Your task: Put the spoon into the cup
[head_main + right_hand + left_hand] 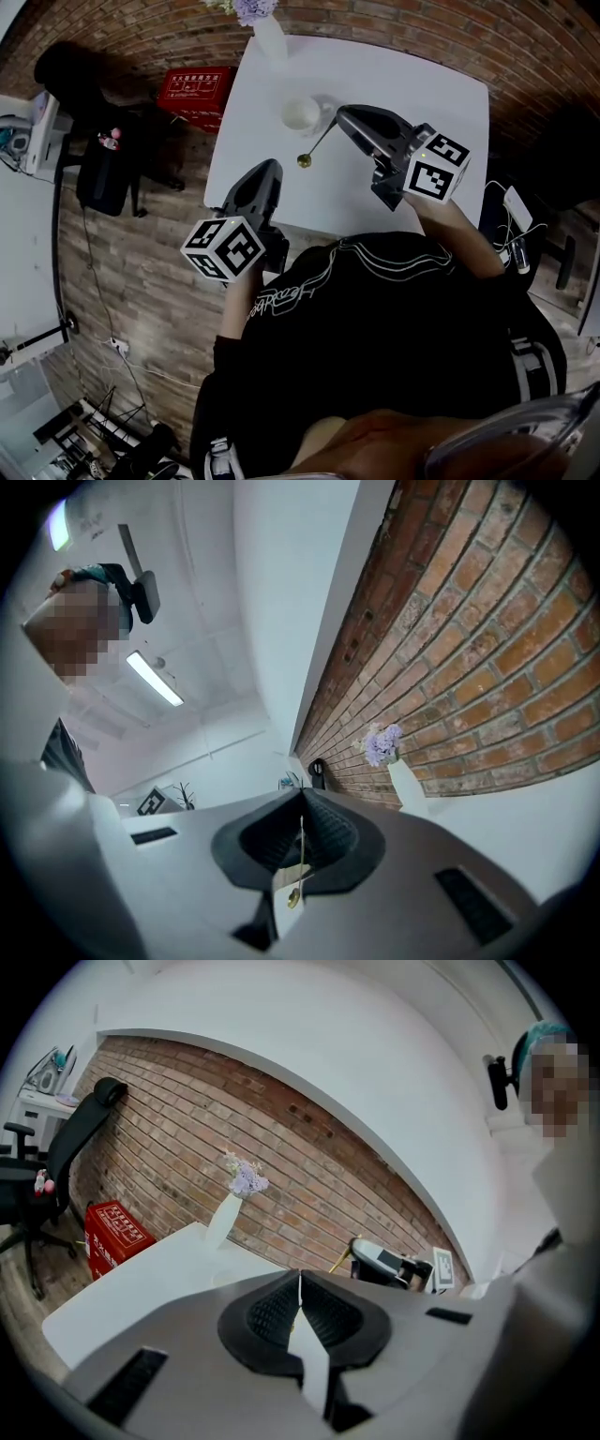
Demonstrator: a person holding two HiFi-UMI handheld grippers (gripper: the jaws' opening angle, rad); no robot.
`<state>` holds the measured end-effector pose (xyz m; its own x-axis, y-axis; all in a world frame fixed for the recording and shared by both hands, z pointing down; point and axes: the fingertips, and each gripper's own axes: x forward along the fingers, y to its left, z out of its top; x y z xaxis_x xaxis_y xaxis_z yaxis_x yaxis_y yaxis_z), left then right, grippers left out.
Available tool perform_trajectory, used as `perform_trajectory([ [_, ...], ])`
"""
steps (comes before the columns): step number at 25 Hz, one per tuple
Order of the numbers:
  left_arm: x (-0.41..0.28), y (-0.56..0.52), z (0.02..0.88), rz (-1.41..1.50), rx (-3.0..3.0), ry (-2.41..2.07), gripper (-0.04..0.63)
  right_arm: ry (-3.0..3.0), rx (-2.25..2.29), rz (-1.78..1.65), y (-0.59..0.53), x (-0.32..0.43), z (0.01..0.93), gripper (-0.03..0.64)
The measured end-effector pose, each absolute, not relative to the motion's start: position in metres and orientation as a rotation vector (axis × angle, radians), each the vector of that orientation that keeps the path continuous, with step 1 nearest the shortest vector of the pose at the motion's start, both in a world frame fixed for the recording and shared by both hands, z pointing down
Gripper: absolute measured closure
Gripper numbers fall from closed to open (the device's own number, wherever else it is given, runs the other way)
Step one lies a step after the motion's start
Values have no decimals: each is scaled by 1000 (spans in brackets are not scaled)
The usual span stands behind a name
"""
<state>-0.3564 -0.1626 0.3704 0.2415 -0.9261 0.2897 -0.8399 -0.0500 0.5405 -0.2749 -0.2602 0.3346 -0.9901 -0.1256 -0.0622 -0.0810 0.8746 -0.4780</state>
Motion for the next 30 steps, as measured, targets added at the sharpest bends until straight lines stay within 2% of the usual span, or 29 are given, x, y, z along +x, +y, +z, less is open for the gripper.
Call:
perform_trajectory([
  [14, -420, -228, 408, -42, 1941, -1429, 588, 2937, -554, -813, -334, -320, 386, 617],
  [30, -455, -265, 466, 29, 1952, -1247, 588, 2904, -864, -874, -366, -348, 461, 617],
])
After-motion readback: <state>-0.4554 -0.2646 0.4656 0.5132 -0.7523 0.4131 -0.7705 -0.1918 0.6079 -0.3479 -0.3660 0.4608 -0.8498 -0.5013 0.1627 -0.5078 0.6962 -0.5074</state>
